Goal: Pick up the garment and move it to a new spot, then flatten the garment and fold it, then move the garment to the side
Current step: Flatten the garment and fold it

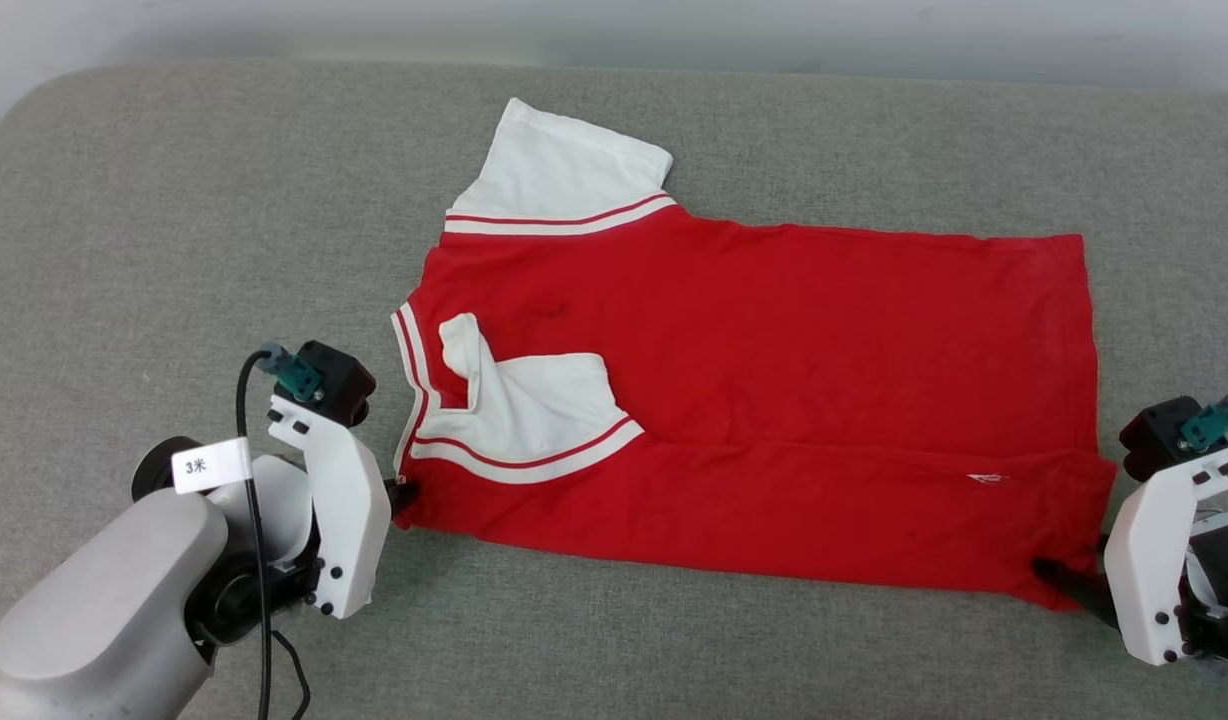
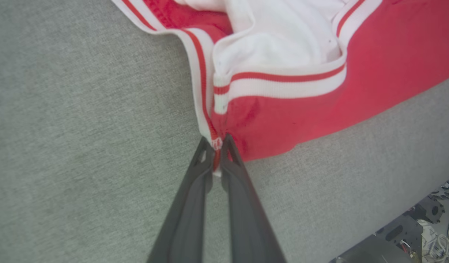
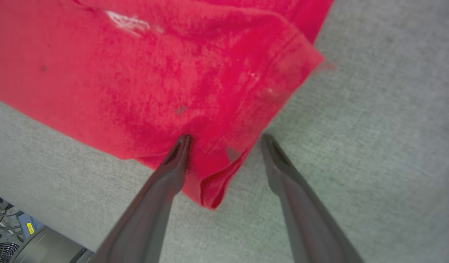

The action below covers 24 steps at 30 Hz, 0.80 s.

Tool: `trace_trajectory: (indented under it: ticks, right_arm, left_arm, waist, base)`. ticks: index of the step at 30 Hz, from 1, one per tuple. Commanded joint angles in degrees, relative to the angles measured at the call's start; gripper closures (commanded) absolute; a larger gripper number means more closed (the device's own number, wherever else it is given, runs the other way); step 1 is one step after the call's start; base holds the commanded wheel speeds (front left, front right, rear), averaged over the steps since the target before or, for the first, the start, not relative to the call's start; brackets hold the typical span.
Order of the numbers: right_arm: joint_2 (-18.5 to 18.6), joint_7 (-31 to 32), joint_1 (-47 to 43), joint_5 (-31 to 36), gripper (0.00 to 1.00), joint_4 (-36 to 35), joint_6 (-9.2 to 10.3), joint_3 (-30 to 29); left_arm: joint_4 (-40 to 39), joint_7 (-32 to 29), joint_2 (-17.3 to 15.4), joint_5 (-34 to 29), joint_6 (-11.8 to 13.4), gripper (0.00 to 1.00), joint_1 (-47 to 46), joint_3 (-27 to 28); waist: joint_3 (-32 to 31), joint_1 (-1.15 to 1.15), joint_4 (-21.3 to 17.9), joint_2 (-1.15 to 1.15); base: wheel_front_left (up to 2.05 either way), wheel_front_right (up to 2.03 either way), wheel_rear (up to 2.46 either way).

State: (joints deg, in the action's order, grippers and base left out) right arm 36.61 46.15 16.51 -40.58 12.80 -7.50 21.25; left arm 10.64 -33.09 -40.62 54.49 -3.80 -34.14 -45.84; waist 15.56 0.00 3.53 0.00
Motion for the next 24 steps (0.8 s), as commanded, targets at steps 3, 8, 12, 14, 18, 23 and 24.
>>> trace_trajectory:
  ticks: [3,8,12,14,18,23,24]
  right_arm:
    - [-2.45,-2.24,-0.42,-1.64,0.67,3.28,0.02,4.35]
    - [-0.45,-6.77,1.35,-2.84,1.0,2.91,0.03,5.33]
    - [1.23,-10.61,2.07,-4.17,1.0,1.39,0.04,4.17]
    - [1.99,-11.82,1.64,-4.83,1.0,0.47,0.04,3.8]
    - [4.58,-14.01,-1.71,-6.19,1.0,-3.59,0.04,1.94]
    - [5.82,-14.2,-5.47,-6.44,1.0,-6.64,0.04,-0.43]
    - [6.0,-14.18,-6.3,-6.39,1.0,-7.16,0.04,-1.13]
  left_arm:
    - [0.68,0.6,0.22,-0.09,-0.22,1.0,0.01,-0.12]
    - [1.4,1.17,-0.06,0.55,-0.16,1.0,1.14,0.04]
    - [1.47,1.71,-0.42,0.94,0.05,1.0,1.98,0.32]
    - [1.22,2.0,-1.0,1.24,0.2,1.0,2.59,0.54]
    - [-1.81,2.88,-3.69,2.18,1.44,1.0,6.14,1.04]
    - [-5.27,3.72,-6.28,3.19,3.28,1.0,10.21,1.48]
    - [-5.94,4.02,-6.86,3.34,3.69,1.0,11.1,1.6]
  waist:
    - [-0.27,0.0,-0.19,0.0]
    - [-1.72,0.0,-0.78,0.0]
    - [-3.48,0.0,-1.14,0.0]
    - [-4.36,0.0,-1.44,0.0]
    - [-7.17,0.0,-2.11,0.0]
    - [-8.22,0.0,-2.44,0.0]
    - [-8.35,0.0,-2.51,0.0]
  base:
    - [0.0,0.0,0.0]
    - [0.0,0.0,0.0]
    - [0.0,0.0,0.0]
    - [0.0,0.0,0.0]
    - [0.0,0.0,0.0]
    - [0.0,0.0,0.0]
    - [0.0,0.0,0.0]
